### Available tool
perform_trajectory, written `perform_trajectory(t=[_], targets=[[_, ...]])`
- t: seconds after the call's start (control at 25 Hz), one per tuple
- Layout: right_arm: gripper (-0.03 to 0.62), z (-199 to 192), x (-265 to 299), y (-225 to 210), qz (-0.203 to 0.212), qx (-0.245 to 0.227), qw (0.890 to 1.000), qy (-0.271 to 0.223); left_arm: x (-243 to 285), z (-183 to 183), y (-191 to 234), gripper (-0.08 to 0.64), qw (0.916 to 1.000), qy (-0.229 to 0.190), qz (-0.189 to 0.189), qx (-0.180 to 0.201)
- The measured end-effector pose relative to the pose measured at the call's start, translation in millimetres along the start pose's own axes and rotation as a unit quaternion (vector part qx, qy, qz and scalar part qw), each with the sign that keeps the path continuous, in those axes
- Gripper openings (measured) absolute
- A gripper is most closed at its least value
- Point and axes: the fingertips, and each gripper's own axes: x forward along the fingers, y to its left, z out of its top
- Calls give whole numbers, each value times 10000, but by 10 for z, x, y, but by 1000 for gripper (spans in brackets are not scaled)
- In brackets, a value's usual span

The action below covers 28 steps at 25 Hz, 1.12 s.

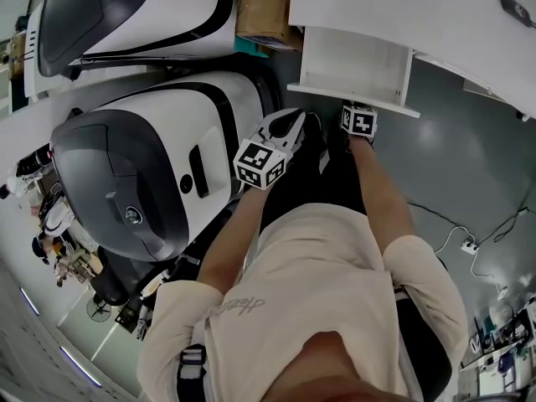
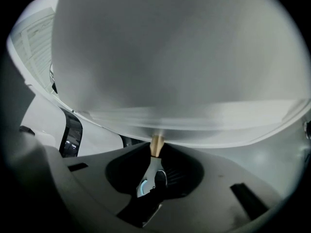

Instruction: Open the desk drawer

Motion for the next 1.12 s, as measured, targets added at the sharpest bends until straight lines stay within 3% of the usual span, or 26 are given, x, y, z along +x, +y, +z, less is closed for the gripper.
perform_trajectory(t=[0.48,1.12], targets=[[74,-267,-48,57,-38,49,10000,-2,-85,-87,-37,0,9997,43,-244,26],[72,-493,-102,113,-127,175,9998,-54,-308,-258,54,0,9996,70,-264,-19]])
